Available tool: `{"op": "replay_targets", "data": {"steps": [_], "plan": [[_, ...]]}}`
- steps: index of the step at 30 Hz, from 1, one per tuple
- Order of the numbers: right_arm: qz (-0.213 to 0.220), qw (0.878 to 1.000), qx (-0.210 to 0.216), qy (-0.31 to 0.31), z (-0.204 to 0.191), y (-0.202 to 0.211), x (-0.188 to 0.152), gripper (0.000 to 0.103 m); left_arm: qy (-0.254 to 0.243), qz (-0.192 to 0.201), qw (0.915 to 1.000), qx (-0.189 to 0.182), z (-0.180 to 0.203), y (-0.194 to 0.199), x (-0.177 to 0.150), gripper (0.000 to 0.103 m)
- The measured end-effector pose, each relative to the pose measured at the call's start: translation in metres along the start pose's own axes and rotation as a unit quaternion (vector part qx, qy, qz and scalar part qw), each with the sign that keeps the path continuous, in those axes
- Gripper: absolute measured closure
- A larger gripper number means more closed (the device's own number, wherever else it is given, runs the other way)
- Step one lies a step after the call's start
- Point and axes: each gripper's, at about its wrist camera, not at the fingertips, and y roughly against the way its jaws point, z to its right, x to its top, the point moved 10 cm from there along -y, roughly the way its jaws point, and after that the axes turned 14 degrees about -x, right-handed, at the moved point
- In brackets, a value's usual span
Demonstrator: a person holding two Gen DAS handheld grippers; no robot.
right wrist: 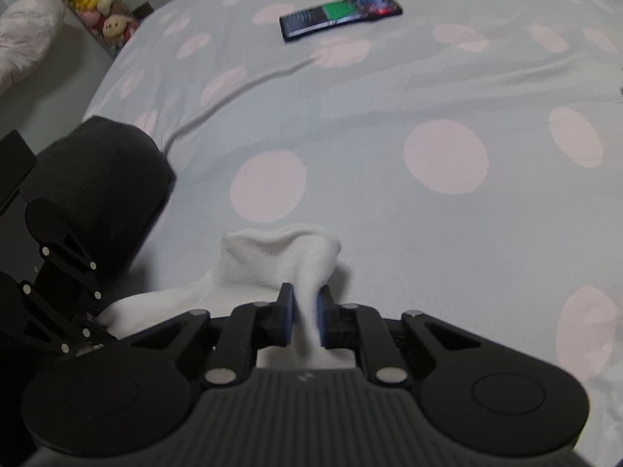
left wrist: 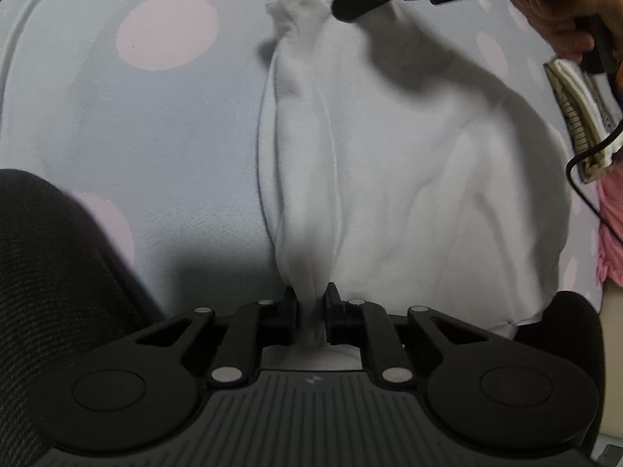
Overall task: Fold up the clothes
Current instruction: 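Lift the white top off the bed with both grippers and shake it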
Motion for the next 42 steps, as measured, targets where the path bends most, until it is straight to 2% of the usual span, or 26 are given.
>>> {"op": "replay_targets", "data": {"steps": [4, 12, 15, 18, 22, 26, 28, 35, 42], "plan": [[0.025, 1.0, -0.013, -0.01, 0.004, 0.02, -0.002, 0.09, 0.003, 0.018, 0.9998, -0.008, -0.001, 0.013, -0.004, 0.093], [0.094, 0.994, -0.057, -0.027, 0.015, 0.073, -0.003, 0.091, -0.036, 0.096, 0.9946, -0.014, 0.012, 0.092, 0.011, 0.094], [0.152, 0.984, -0.084, -0.032, 0.016, 0.119, 0.005, 0.091, -0.051, 0.126, 0.9906, -0.016, 0.017, 0.123, 0.016, 0.094], [0.209, 0.97, -0.117, -0.038, 0.011, 0.174, 0.006, 0.091, -0.072, 0.156, 0.985, -0.015, 0.027, 0.153, 0.02, 0.094], [0.278, 0.942, -0.177, -0.062, 0.002, 0.246, -0.013, 0.092, -0.141, 0.219, 0.9656, -0.008, 0.069, 0.194, 0.021, 0.094], [0.34, 0.908, -0.229, -0.09, -0.02, 0.315, -0.039, 0.092, -0.219, 0.278, 0.9353, 0.008, 0.117, 0.225, 0.022, 0.094], [0.363, 0.891, -0.257, -0.096, -0.036, 0.347, -0.052, 0.092, -0.253, 0.293, 0.9221, 0.008, 0.15, 0.226, 0.021, 0.094], [0.414, 0.846, -0.322, -0.097, -0.094, 0.439, -0.084, 0.092, -0.349, 0.29, 0.8908, -0.031, 0.217, 0.27, -0.002, 0.094], [0.447, 0.823, -0.34, -0.084, -0.161, 0.509, -0.095, 0.092, -0.44, 0.282, 0.8495, -0.071, 0.283, 0.315, -0.028, 0.094]]}}
